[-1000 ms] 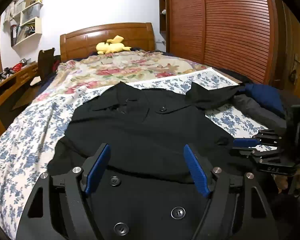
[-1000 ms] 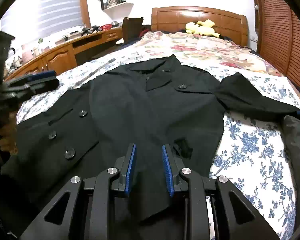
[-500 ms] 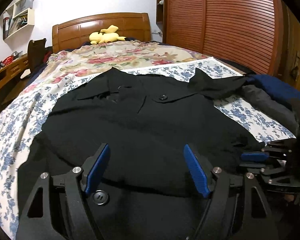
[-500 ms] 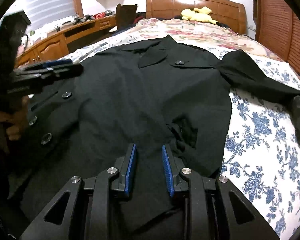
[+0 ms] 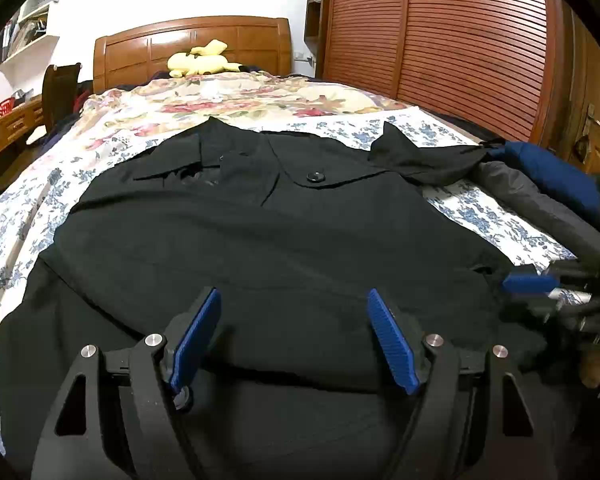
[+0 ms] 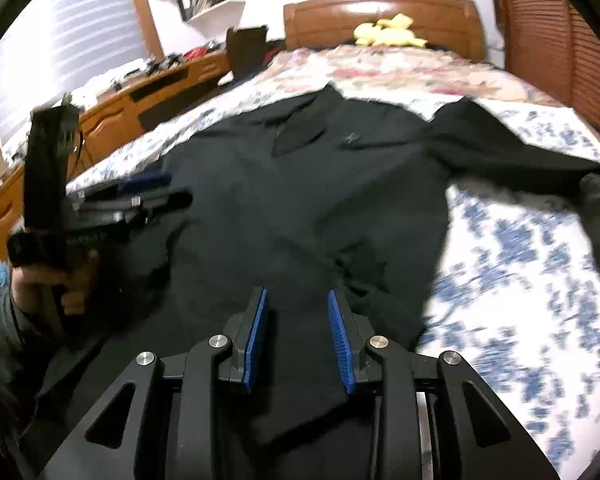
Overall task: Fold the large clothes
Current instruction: 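Move the right gripper to the other coat sleeve and grasp its cuff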
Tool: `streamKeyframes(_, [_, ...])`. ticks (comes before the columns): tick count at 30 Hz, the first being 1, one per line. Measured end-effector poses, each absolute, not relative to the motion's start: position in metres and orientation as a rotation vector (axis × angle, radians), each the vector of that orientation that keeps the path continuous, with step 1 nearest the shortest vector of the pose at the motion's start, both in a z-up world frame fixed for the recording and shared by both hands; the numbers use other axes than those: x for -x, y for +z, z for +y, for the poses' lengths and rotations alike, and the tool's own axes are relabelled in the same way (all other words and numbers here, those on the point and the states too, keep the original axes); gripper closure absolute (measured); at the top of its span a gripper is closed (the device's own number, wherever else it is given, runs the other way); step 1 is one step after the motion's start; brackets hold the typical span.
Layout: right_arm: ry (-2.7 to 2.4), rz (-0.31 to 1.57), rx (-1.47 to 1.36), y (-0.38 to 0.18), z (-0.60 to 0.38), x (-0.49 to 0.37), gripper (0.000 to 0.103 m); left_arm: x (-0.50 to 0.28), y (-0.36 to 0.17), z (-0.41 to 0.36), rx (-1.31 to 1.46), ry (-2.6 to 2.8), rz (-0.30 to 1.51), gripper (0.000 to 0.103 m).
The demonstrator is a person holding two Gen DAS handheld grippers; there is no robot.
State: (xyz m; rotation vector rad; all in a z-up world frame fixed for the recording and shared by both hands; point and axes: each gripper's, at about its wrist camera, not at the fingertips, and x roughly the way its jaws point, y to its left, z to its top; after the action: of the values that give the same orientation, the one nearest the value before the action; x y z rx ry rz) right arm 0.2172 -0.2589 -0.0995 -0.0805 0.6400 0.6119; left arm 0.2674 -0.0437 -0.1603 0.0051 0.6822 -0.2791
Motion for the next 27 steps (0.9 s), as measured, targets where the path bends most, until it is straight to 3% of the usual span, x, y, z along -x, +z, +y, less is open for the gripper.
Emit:
streamKeyframes(5, [0.487,0.562,0.097,-0.073,-0.29,-0.23,0.051,-0.269,-0.161,-0.043,-0.001,-0.281,0.687,0.026])
streamKeyframes(13, [0.265,0.552,0.095,-0.049,-0.339,-0.293,0.05,-0.269,-0.161,-0.043,-0.008,-0.281,0.68,0.026])
streamKeyframes(27, [0.118,0.668,0.003,-0.065,-0.342,-0.404,0.05,-0.266,-0.16,-0.042,-0.006,-0.291,0.673,0.026])
